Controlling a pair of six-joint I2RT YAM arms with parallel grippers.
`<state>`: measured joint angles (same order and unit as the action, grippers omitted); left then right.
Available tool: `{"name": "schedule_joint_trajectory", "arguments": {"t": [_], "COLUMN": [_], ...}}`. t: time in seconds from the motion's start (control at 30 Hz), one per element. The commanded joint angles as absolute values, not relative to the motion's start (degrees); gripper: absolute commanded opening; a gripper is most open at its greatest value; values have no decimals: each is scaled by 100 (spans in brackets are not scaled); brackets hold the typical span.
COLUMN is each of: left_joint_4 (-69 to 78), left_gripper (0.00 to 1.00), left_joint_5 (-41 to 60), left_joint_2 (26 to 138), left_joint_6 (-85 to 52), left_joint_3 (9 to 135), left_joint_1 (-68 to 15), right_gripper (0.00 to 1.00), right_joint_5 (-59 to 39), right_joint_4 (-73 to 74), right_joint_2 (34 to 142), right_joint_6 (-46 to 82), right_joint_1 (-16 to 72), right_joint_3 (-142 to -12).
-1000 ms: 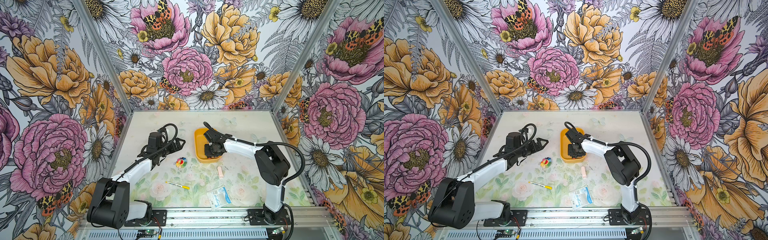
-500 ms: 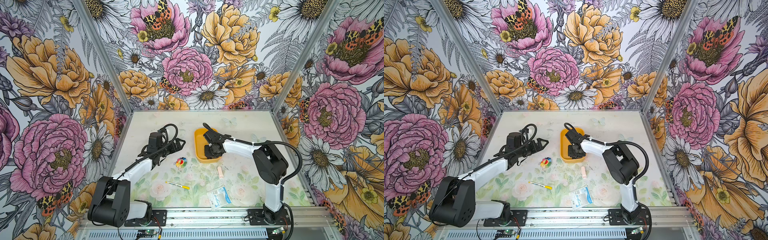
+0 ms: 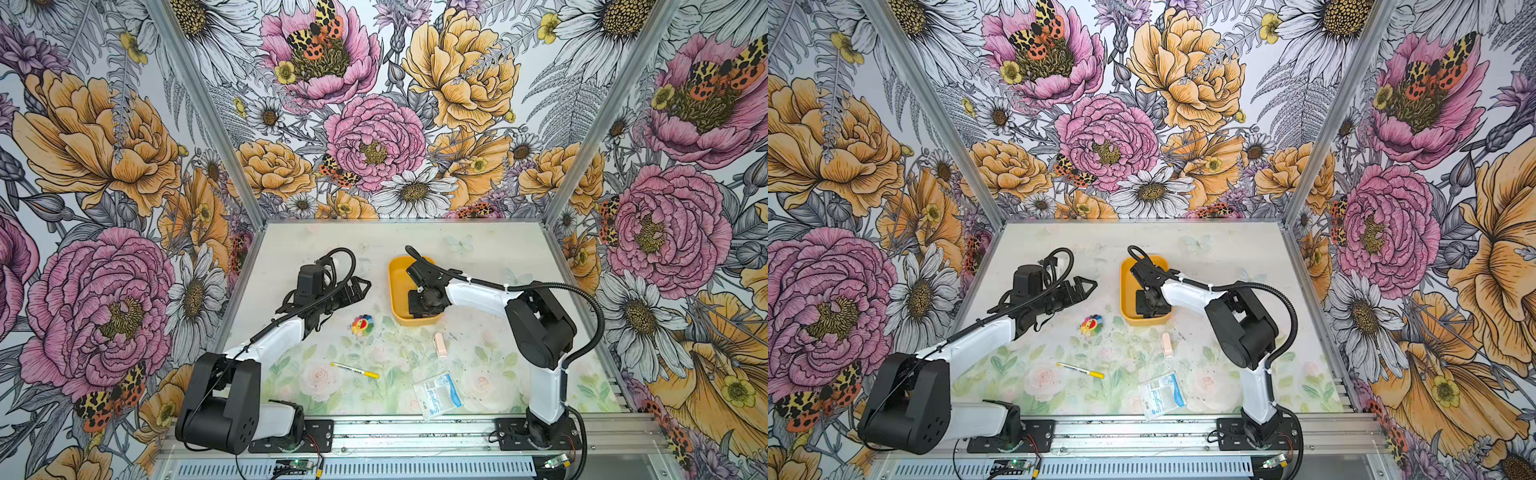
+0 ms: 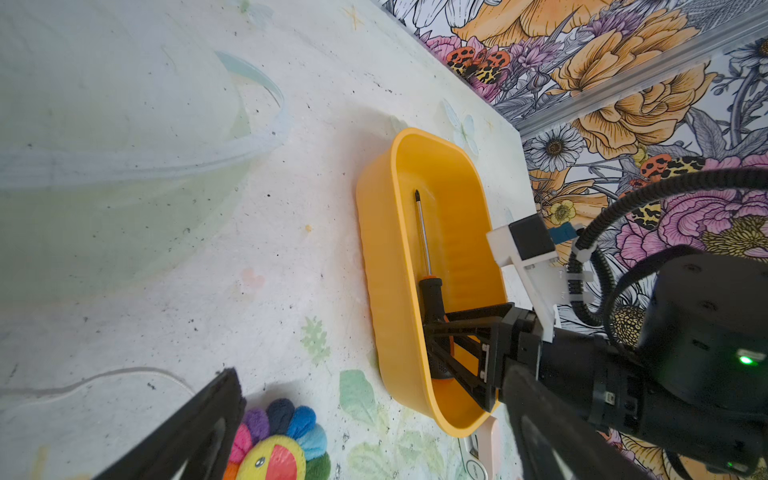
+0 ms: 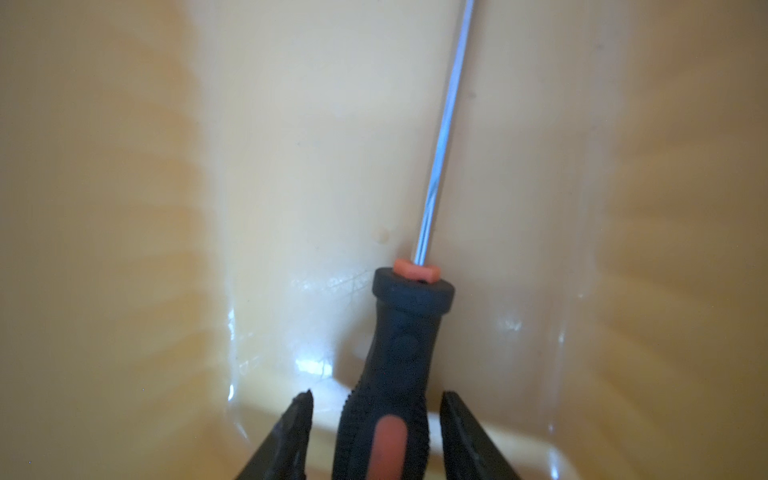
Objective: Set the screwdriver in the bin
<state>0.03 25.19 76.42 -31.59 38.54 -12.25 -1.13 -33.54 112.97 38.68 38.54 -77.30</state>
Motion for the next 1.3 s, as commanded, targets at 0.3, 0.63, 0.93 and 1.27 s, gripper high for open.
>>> {"name": "schedule_joint_trajectory", "arguments": {"t": [0.3,0.63,0.93,1.27], "left_joint_4": [-205,-565,-239,1612], "left_gripper": [99,99,99,99], "left_joint_5": [2613,2043,527,-1110], "left_joint_2": [7653,7209,6333,5469], "left_joint_6": [-2921,-2409,-1683,-171], "left_joint_3": [4072,4302,4115,2840], "left_joint_1": [-1235,-1236,-1230,-1102], "right_gripper": [67,67,67,67], "right_joint_5": [212,927,1011,1155], "right_joint_4": [-3653,-3641,-2547,331], "right_joint_2": [10530,9263,7868,6951], "right_joint_6": [3099,1060,-131,136], "right_joint_1": [3911,3849,2378,966], "right_joint_3": [-8004,-7698,-6240,-4150]}}
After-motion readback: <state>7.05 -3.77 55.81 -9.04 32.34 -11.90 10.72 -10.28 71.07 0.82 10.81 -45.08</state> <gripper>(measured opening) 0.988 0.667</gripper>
